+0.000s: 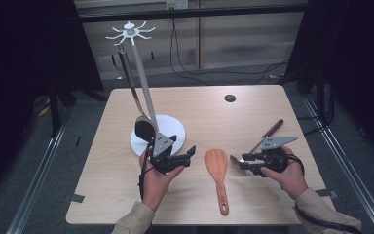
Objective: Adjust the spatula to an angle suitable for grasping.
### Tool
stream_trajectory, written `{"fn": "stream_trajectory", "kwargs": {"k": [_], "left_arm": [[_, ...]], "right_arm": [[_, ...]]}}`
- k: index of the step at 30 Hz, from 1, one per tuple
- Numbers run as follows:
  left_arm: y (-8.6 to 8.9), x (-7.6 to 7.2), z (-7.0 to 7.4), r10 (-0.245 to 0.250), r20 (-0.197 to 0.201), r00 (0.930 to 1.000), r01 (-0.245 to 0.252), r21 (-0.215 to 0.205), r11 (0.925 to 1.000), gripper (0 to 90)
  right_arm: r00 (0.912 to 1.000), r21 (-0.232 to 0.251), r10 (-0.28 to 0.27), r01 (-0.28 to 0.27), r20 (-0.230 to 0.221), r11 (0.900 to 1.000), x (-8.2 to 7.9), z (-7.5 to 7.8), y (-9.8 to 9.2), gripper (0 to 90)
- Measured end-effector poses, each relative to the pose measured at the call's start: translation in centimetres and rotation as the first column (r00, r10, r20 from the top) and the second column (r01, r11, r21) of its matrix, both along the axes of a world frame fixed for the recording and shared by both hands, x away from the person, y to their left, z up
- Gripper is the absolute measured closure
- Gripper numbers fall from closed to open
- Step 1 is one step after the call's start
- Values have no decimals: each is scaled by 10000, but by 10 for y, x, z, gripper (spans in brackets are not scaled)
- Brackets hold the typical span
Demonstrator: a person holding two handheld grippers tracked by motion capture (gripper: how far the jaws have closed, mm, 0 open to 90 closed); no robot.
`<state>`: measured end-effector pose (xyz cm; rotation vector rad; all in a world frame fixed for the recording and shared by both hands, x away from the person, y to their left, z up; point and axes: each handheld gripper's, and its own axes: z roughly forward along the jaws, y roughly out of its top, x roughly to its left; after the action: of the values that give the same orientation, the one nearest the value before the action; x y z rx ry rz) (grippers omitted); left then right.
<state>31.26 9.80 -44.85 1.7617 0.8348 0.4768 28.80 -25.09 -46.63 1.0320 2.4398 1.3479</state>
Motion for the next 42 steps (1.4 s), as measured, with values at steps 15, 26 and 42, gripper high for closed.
{"fn": "stream_trajectory", "kwargs": {"k": [15, 26, 42], "left_arm": [[10, -3, -3, 247, 8, 9997, -247, 149, 9996, 211], [23, -10, 0, 577, 138, 9982, -579, 200, 9981, 211], [20, -13, -1, 564, 212, 9982, -567, 161, 9983, 214]], "right_arm": [[8732, -372, -4873, 4870, 18, 8726, 43, -18, -38, 330], [7904, -1955, -6125, 6024, 108, 7739, 61, -38, -22, 298], [8565, -2159, -5161, 5026, -74, 8371, 66, -28, -22, 707]]}}
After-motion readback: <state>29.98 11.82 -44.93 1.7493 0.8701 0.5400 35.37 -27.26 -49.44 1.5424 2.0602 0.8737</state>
